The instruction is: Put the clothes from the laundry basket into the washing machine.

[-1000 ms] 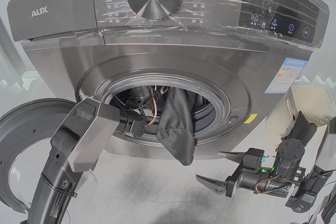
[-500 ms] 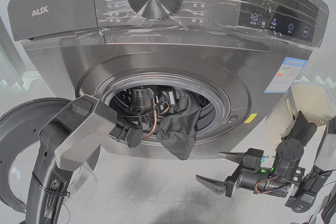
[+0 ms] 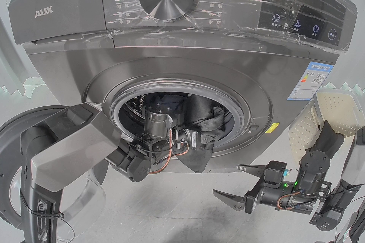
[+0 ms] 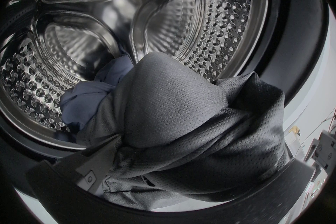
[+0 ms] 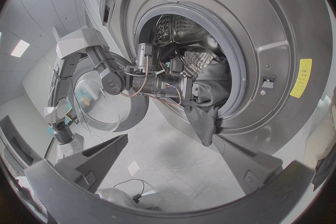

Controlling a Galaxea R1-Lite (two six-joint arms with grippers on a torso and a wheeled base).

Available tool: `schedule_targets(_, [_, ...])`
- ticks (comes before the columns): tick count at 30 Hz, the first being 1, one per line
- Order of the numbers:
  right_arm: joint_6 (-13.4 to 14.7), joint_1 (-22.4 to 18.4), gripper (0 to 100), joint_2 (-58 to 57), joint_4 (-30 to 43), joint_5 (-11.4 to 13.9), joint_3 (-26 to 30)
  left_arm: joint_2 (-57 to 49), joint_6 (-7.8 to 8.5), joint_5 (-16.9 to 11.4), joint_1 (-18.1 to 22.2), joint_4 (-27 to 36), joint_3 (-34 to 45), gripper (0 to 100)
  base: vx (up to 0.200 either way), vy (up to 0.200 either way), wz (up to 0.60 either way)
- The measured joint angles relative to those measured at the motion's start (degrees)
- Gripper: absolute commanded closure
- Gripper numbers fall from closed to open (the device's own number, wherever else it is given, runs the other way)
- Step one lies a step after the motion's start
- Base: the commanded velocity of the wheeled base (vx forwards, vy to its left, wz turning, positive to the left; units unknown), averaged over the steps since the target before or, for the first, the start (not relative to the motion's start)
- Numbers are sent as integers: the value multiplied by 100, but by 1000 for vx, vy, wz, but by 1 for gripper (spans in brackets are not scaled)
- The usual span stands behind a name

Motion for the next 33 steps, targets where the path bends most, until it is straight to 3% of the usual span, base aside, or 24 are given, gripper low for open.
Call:
schedule_targets(5, [0, 12, 0, 0, 0, -2, -5, 149, 105, -6, -35, -52, 23, 0, 0, 0, 0])
schedule_targets(6, [0, 12, 0, 0, 0, 0, -5, 193, 112, -5, -35, -67, 11, 100, 0, 0, 0])
schedule_targets(12, [0, 23, 0, 6, 1, 0, -11, 396, 165, 0, -2, -151, -110, 100, 0, 0, 0])
schedule_targets(18, [2, 28, 0, 15, 0, 0, -16, 545, 74, 148, 35, -204, -595, 100, 0, 0, 0])
schedule_targets(24, [0, 28, 0, 20, 0, -2, -22, 758, -87, 718, 229, -345, -1718, 100, 0, 0, 0])
schedule_targets(33, [2, 32, 0, 52, 0, -2, -30, 1339, -163, 1425, 560, -397, -3382, 100, 0, 0, 0])
